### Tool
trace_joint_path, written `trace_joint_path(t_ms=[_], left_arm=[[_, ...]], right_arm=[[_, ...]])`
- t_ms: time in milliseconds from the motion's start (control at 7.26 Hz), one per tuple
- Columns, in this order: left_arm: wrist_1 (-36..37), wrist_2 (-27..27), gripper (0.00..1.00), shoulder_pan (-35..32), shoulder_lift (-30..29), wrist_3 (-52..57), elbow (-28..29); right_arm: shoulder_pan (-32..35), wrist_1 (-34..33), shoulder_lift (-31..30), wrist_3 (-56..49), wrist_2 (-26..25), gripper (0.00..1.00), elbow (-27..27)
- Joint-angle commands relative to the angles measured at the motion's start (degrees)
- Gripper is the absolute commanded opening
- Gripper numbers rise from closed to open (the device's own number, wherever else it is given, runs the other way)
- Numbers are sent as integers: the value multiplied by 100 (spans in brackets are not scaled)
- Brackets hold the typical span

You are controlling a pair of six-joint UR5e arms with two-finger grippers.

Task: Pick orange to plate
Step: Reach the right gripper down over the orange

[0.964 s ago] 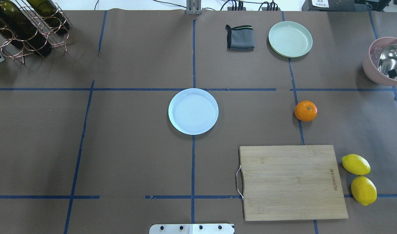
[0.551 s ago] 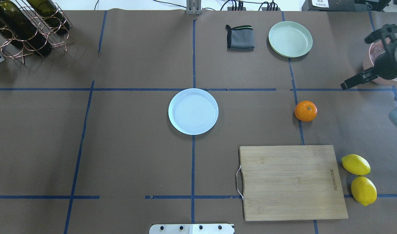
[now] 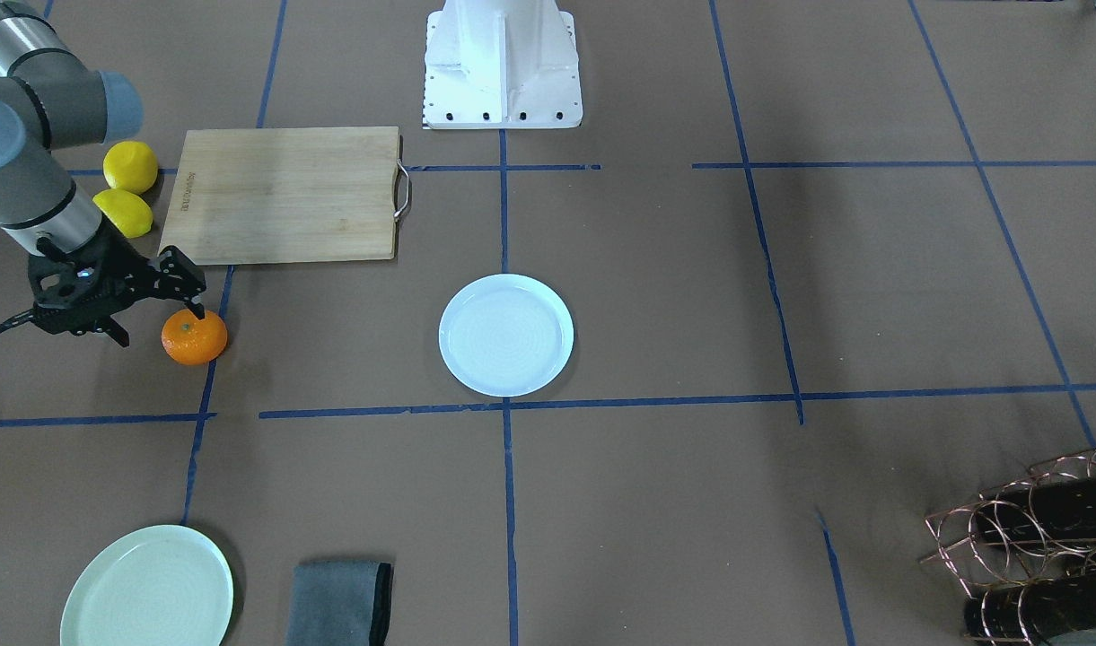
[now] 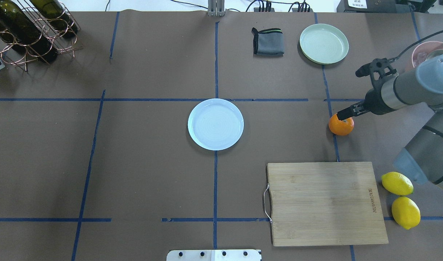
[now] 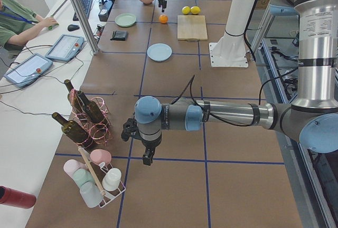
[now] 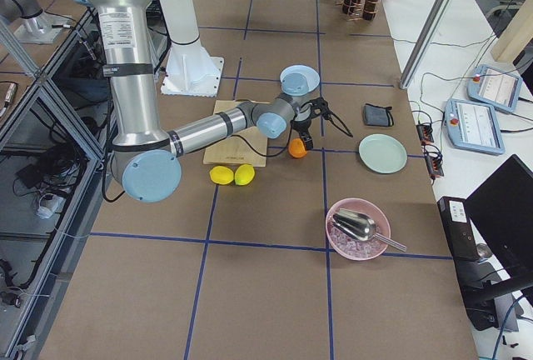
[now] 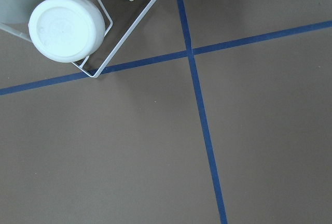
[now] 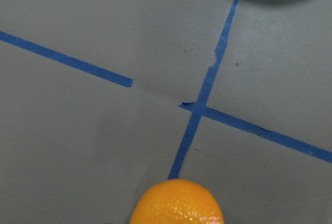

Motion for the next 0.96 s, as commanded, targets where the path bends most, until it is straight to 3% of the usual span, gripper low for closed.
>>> trace_joint_path(t_ms=[0,826], left_arm=[[-4,0,100,1,-6,6,-9],[-4,0,100,1,-15,6,-18]], right_arm=[[-289,38,13,204,-412,100,-2],[-403,-14,30,116,-483,100,-257]])
